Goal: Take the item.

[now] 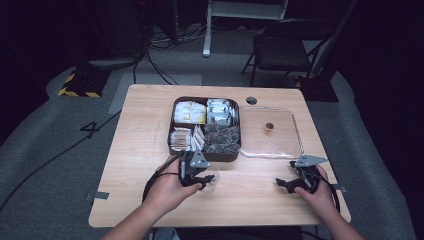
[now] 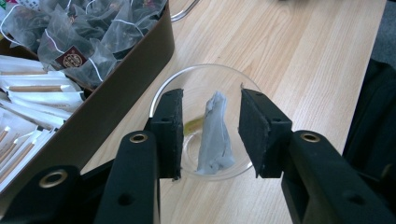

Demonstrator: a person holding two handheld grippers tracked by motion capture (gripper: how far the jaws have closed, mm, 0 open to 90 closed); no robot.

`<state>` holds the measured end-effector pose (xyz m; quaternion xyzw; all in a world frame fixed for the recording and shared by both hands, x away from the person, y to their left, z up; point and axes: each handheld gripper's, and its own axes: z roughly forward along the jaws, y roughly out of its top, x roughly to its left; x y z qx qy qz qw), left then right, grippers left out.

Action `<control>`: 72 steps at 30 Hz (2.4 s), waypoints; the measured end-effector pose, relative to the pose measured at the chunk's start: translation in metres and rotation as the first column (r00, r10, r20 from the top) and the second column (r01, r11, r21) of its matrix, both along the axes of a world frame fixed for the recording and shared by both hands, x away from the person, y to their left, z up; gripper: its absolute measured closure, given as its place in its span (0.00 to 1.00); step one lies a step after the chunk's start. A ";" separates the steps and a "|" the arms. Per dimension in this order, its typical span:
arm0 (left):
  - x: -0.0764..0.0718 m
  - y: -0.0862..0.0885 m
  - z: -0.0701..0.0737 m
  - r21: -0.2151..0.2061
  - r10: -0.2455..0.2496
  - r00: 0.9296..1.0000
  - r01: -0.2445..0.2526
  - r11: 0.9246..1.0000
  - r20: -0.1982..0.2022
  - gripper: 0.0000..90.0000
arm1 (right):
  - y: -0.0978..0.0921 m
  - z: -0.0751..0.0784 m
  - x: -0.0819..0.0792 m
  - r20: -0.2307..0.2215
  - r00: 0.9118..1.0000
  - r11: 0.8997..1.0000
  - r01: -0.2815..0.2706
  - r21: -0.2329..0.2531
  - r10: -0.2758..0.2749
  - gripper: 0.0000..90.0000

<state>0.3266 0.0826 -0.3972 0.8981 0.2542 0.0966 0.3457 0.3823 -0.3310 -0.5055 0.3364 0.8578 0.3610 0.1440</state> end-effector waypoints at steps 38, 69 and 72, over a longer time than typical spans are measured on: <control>-0.023 0.129 0.016 -0.083 0.285 0.954 -0.278 0.957 0.087 0.34 | -0.002 0.000 -0.001 -0.001 1.000 1.000 -0.024 0.001 0.024 0.03; -0.023 0.200 -0.069 -0.045 0.438 0.898 -0.439 0.897 -0.025 0.32 | -0.002 0.000 -0.001 -0.001 1.000 1.000 -0.024 0.001 0.024 0.03; -0.020 0.203 -0.077 0.003 0.446 0.894 -0.446 0.895 -0.037 0.30 | -0.002 0.000 -0.001 -0.001 1.000 1.000 -0.024 0.001 0.024 0.03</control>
